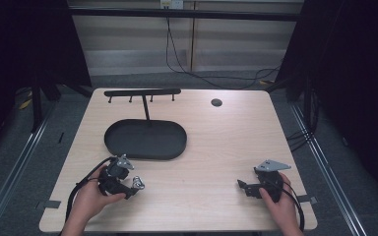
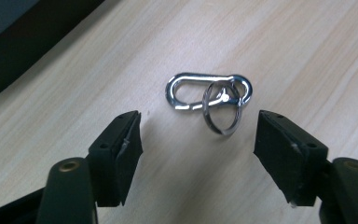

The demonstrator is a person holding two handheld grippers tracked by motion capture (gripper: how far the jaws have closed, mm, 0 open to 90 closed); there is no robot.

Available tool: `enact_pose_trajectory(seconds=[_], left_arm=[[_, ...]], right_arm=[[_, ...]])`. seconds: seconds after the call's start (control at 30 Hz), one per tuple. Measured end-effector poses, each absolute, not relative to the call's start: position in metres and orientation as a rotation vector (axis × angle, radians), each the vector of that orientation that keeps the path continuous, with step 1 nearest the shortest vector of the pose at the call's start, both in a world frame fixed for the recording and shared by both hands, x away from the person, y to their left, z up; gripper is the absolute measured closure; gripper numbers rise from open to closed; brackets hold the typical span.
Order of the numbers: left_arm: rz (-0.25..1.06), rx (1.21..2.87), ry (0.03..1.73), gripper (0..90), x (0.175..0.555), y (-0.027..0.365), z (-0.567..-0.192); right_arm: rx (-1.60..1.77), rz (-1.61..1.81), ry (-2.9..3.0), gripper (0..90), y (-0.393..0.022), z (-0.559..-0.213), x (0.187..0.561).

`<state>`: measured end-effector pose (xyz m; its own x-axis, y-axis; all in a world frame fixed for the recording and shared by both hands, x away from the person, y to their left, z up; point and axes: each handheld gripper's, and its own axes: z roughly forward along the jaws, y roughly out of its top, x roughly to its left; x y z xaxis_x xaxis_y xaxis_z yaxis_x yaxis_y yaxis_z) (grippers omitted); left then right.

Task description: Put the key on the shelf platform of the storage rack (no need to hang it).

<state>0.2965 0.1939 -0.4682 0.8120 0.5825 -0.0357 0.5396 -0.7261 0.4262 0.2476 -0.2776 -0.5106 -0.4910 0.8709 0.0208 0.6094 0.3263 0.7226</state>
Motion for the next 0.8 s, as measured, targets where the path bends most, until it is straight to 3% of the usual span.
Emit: enact_pose_trajectory(seconds=[0.8], left_arm=[[0.055,2.687,0.836,33.8,0.312,0.164,-0.472]], right_arm=[[1.314,0.967,2.226,16.7,-0.278,-0.511,0.248]])
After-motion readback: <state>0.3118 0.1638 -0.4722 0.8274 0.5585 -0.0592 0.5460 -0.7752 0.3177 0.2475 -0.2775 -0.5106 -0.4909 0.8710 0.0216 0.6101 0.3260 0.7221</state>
